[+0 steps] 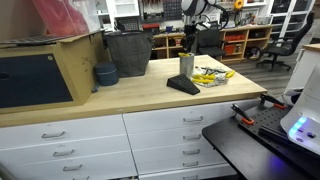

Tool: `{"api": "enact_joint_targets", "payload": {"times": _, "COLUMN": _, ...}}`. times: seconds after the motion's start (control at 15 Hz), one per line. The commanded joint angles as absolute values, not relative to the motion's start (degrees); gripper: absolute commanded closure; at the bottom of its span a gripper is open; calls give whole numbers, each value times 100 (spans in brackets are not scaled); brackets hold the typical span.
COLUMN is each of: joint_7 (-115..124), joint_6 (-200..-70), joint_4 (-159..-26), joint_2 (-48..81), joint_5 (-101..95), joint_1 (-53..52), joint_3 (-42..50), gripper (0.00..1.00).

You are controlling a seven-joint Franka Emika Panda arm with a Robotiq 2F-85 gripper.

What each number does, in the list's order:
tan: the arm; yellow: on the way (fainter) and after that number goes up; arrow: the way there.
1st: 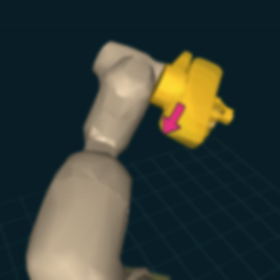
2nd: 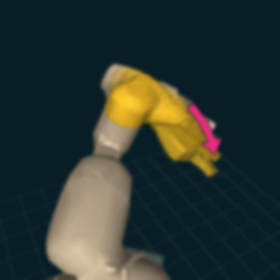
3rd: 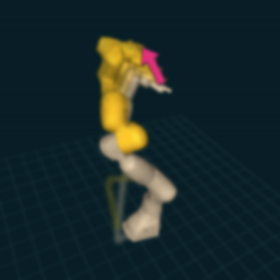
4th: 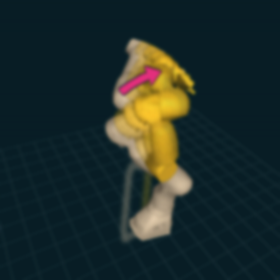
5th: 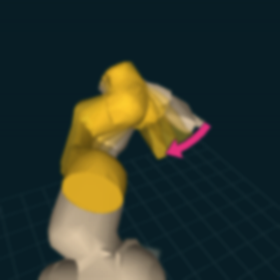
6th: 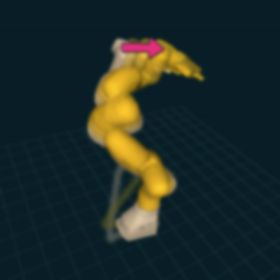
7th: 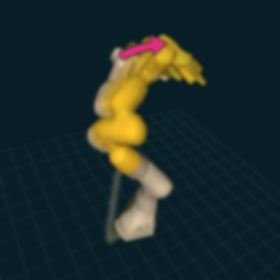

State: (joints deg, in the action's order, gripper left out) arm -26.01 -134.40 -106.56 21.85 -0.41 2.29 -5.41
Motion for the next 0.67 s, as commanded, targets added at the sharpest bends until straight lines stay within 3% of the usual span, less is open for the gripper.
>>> {"api": "enact_joint_targets", "payload": {"times": 0.0, "joint_7": -2842, "joint_6": -13243, "joint_4": -10417, "joint_2": 2332, "joint_5": 174, "joint_1": 315, "joint_3": -665, "gripper": 18}}
{"api": "enact_joint_targets", "payload": {"times": 0.33, "joint_7": -2870, "joint_6": -13235, "joint_4": -10402, "joint_2": 2396, "joint_5": 253, "joint_1": 308, "joint_3": -732, "gripper": 18}}
{"api": "enact_joint_targets", "payload": {"times": 0.4, "joint_7": -2860, "joint_6": -13258, "joint_4": -10406, "joint_2": 2398, "joint_5": 226, "joint_1": 298, "joint_3": -733, "gripper": 68}}
{"api": "enact_joint_targets", "payload": {"times": 0.47, "joint_7": -2862, "joint_6": -13269, "joint_4": -10396, "joint_2": 2404, "joint_5": 213, "joint_1": 299, "joint_3": -735, "gripper": 69}}
{"api": "enact_joint_targets", "payload": {"times": 0.6, "joint_7": -2851, "joint_6": -13269, "joint_4": -10386, "joint_2": 2409, "joint_5": 219, "joint_1": 306, "joint_3": -737, "gripper": 84}}
